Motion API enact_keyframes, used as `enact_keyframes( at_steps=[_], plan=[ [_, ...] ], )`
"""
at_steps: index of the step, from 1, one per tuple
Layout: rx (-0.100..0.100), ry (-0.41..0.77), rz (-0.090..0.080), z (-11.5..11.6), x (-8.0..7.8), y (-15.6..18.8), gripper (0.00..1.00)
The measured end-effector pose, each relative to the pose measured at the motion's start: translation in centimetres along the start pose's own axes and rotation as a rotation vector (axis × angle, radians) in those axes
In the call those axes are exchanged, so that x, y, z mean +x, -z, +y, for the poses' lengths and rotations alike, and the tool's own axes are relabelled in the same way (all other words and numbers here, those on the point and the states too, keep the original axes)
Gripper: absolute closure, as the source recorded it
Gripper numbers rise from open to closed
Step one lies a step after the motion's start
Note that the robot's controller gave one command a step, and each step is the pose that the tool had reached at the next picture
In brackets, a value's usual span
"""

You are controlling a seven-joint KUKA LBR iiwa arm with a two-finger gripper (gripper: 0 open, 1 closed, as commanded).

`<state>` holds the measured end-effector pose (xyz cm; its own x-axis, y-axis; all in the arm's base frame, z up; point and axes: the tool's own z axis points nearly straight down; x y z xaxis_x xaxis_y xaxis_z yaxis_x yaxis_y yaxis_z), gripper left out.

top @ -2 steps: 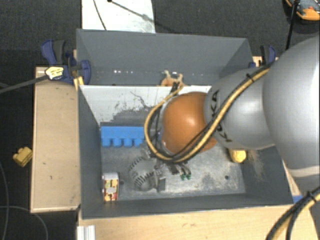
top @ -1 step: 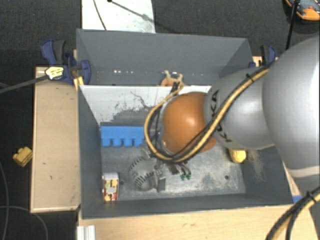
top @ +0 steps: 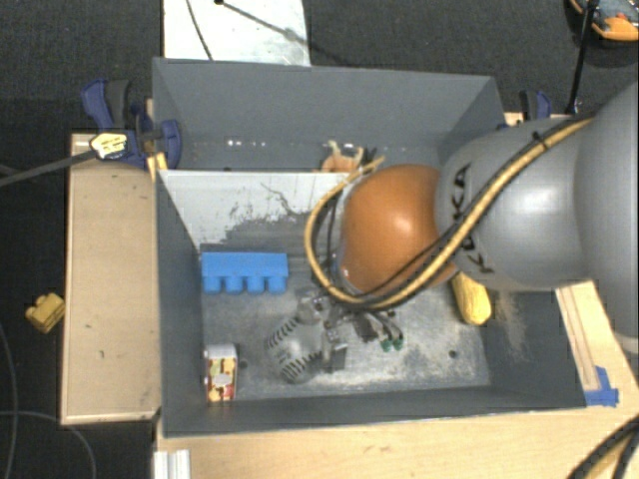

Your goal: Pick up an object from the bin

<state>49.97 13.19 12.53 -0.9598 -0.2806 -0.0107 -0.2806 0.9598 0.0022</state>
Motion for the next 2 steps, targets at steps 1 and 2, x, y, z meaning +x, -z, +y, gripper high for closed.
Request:
enact_keyframes(
  at_steps=[1, 2],
  plan=[
    [0.003, -0.008, -0.004, -0.3, -2.1, 1.2, 1.0],
    [0.001, -0.015, 0.002, -0.3, -3.1, -1.1, 1.0]
  ],
)
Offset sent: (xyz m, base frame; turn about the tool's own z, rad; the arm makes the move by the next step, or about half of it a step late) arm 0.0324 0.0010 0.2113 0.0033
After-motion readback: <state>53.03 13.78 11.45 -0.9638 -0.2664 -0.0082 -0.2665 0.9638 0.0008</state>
